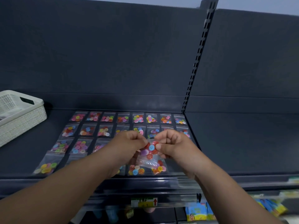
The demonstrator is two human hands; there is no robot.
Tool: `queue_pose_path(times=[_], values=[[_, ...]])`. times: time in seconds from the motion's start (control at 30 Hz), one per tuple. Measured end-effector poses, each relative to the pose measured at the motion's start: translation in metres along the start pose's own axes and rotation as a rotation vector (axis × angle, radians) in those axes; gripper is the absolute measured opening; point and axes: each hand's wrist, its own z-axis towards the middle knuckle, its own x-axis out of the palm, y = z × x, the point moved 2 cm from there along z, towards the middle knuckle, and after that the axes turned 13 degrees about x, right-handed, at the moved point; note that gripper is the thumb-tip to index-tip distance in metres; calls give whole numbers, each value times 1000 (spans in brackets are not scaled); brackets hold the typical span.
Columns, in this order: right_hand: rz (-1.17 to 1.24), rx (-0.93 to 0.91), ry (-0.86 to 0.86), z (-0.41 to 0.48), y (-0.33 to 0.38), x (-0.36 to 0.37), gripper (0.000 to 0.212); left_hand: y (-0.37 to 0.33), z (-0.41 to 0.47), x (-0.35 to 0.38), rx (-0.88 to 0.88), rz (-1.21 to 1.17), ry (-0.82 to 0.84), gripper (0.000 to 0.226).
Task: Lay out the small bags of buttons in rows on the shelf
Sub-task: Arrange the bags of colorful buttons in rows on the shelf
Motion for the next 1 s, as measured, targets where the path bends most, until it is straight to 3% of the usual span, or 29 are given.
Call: queue_pose_path(times=[0.13,0.3,0.47,0.57,0.63,0.83,1.0], values=[[2,12,-41,0,-2,-8,20,-2,5,4,58,52,-51,15],[81,65,-89,-3,0,-18,7,-5,9,12,184,172,-76,18],[324,294,-13,-4,1,-26,34,-14,11,23,433,229,12,17],[439,255,15,-7,6,-30,14,-14,11,33,528,293,105,19],[426,212,-46,-7,7,-35,14,-10,10,36,532,358,127,16],[-61,132,-311,-6,-22,-49,21,8,8,30,533,697,146,11],[-418,88,-353,-9,-43,-48,21,34,4,36,576,1066,479,32]])
